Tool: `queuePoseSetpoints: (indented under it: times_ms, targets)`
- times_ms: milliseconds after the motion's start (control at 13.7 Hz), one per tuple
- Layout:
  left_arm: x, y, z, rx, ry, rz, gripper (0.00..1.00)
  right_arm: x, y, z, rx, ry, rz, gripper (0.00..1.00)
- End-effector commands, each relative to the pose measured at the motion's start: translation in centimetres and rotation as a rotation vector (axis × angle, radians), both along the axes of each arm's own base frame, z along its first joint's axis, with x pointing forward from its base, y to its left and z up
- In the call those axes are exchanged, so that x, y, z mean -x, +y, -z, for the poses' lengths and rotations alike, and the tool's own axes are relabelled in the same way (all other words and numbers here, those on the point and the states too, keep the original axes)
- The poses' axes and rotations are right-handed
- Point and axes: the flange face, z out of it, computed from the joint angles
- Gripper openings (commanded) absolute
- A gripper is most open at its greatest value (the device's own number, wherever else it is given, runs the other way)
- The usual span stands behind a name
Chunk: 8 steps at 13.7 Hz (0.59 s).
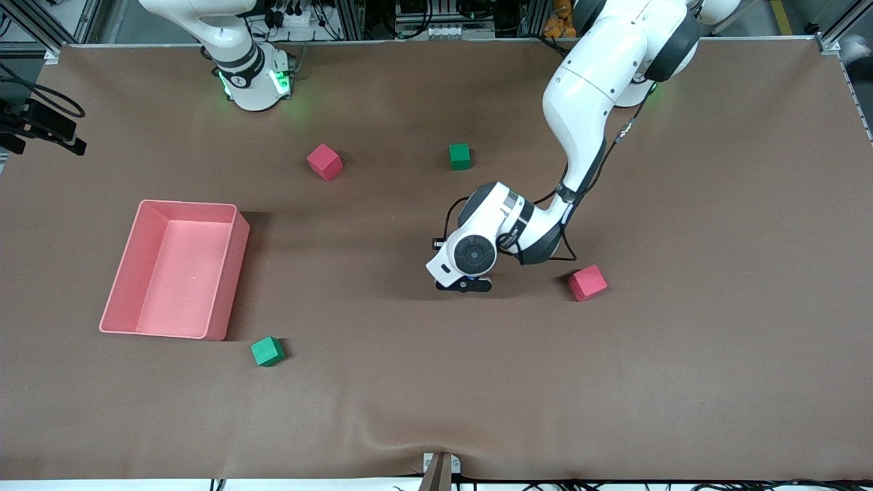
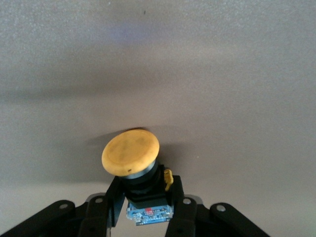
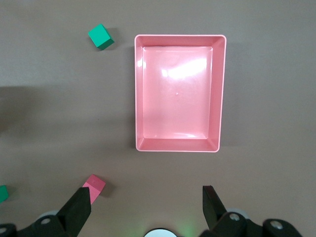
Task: Place and upright button with both arms
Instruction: 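Grasp the button body with the left gripper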
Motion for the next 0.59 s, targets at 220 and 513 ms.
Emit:
queuePoseSetpoints:
  times_ms: [220,513]
  targets:
    - [-0.9,-0.5,-2.9,-0.024,-0.034,-0.122,0.00,0.4,-0.1,-0.7,0.018,-0.002,0.015,1.00]
    - [-0.8,-2.4,-6.3,-0.050,-0.140,-0.243,0.00,0.3,-0.1,-0.7,0.025,-0.006,0.014,1.00]
